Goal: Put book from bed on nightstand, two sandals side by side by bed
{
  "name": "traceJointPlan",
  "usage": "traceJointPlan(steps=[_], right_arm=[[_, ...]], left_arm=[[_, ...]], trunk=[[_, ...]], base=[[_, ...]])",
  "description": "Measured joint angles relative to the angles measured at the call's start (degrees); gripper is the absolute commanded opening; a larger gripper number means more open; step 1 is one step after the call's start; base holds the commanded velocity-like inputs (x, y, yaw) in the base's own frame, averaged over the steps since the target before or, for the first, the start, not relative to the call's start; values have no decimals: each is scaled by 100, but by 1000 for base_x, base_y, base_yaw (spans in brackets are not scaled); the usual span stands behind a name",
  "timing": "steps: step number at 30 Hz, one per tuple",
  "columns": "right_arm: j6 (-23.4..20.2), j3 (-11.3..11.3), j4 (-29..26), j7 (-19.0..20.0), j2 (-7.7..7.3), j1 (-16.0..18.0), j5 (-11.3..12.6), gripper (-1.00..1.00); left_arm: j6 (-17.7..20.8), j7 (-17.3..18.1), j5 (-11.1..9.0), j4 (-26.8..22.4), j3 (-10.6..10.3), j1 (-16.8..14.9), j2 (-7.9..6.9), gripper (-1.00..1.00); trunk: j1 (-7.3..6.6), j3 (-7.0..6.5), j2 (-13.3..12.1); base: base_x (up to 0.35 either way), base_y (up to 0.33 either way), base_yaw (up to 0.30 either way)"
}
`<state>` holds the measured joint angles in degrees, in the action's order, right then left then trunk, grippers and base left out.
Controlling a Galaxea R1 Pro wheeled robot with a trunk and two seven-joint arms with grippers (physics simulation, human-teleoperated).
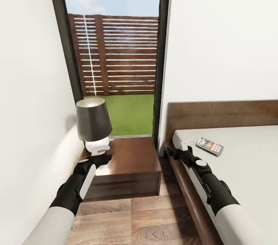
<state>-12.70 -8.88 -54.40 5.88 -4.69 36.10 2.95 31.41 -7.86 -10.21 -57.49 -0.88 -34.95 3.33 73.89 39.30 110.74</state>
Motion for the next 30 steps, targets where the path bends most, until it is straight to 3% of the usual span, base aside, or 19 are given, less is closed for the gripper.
traceJointPlan(steps=[11,30], right_arm=[[37,2,-9,-1,-4,0,-10,100],[44,2,-9,0,-4,0,-2,100]], left_arm=[[0,0,0,0,0,0,-5,100],[0,-5,0,0,-5,0,-6,100]], trunk=[[-243,-198,-441],[-662,-539,-1203]], base=[[47,0,0],[308,0,0]])
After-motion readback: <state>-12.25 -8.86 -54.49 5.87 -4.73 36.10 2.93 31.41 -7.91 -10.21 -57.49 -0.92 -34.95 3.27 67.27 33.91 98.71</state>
